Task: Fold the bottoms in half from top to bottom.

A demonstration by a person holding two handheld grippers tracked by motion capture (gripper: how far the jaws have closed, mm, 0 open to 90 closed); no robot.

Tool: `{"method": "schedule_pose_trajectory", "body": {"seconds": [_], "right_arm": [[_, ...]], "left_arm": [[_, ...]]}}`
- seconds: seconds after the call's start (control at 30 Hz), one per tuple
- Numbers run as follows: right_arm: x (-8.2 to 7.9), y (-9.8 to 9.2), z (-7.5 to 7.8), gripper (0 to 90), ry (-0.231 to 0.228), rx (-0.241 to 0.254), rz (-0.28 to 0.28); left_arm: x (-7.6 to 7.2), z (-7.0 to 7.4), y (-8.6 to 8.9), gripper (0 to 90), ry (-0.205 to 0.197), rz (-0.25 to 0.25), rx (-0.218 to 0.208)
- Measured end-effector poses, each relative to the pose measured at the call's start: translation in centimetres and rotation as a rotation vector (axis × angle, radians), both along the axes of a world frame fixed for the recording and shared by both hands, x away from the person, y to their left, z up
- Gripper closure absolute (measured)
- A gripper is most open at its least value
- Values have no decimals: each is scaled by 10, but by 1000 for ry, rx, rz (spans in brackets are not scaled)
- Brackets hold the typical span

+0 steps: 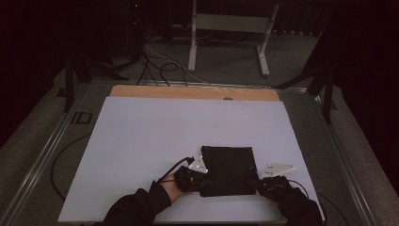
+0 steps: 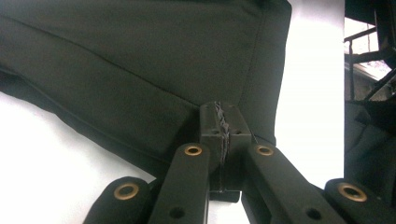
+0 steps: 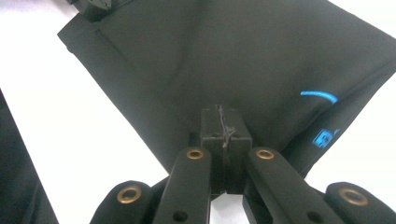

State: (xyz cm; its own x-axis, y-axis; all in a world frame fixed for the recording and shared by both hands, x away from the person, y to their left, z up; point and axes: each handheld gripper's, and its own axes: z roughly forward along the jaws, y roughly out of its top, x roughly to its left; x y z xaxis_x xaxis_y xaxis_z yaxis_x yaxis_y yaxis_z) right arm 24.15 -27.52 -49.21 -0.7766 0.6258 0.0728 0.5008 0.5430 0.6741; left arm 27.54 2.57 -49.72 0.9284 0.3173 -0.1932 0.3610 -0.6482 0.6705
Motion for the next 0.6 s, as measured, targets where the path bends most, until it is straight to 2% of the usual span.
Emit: {"method": "schedule_pose_trajectory", "body": {"seconds": [0.2, 0.3, 0.37, 0.6], "right_arm": [[-6, 2, -3, 900, 7, -16, 15], [-8, 3, -5, 900, 9, -22, 20], [-10, 4, -6, 900, 11, -28, 29], [-14, 6, -8, 900, 5, -61, 55]], "left_arm": [[-3, -6, 2, 896, 9, -4, -1], [-5, -10, 4, 896, 6, -9, 14], [-6, -13, 6, 896, 16, -4, 6], [-7, -14, 4, 896, 15, -10, 11]]}}
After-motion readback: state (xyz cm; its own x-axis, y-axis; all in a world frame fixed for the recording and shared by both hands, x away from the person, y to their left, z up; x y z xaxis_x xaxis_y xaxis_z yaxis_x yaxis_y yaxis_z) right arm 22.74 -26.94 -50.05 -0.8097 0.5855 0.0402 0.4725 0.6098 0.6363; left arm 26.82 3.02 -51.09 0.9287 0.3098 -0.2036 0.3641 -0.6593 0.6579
